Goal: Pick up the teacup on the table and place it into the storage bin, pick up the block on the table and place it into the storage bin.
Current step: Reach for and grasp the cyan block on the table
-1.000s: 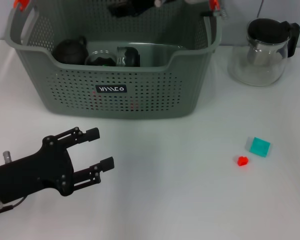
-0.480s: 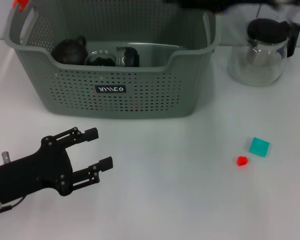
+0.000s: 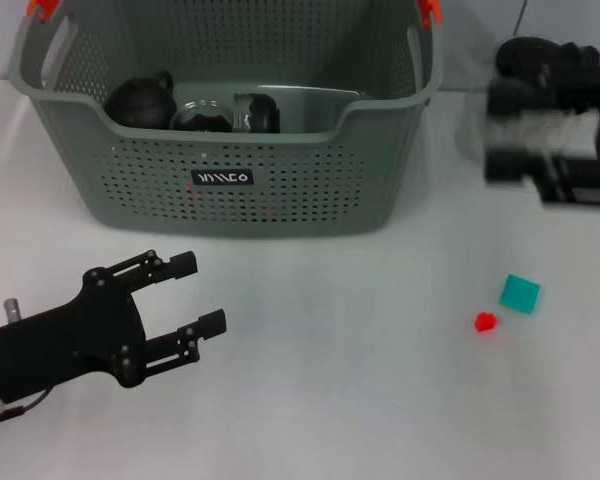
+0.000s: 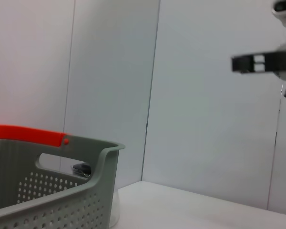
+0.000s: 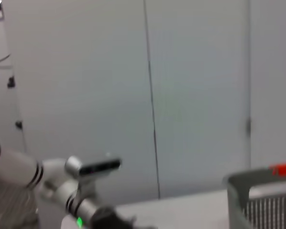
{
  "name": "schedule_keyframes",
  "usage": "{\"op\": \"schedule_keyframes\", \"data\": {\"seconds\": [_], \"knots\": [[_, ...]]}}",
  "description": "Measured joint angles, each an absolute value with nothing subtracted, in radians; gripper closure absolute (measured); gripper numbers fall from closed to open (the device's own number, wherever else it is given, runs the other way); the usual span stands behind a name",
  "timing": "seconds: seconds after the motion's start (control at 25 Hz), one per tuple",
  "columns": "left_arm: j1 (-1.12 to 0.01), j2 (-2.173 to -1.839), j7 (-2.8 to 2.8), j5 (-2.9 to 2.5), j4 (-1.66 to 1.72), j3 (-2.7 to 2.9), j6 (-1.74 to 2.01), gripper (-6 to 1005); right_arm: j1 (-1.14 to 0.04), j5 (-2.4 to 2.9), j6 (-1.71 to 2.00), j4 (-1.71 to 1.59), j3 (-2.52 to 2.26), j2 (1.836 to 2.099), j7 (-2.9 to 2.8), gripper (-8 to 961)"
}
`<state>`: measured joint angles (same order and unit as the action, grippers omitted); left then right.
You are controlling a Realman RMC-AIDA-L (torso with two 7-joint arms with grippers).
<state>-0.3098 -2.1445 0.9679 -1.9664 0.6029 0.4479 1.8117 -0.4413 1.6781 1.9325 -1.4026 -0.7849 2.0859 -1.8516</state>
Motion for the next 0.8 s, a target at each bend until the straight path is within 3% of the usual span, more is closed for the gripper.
{"op": "schedule_keyframes", "data": {"seconds": [0.28,0.52,0.8], "knots": [[-0.306,-2.143,0.968,-1.966,0.603,0.446,1.811,268,-0.391,1.924,1.979,-1.486,-0.811,2.071,-1.869,358],[-0.304,-2.141,0.968,-1.967,0.603,0.437,1.811,268,-0.447,2.264,1.980,-1.544,-0.840,2.071,-1.975,359],[-0.304,-2.145,0.968,-1.967,0.603,0.437,1.812,268,-0.562,2.604,1.967,-1.520,-0.886,2.096,-2.106,359]]}}
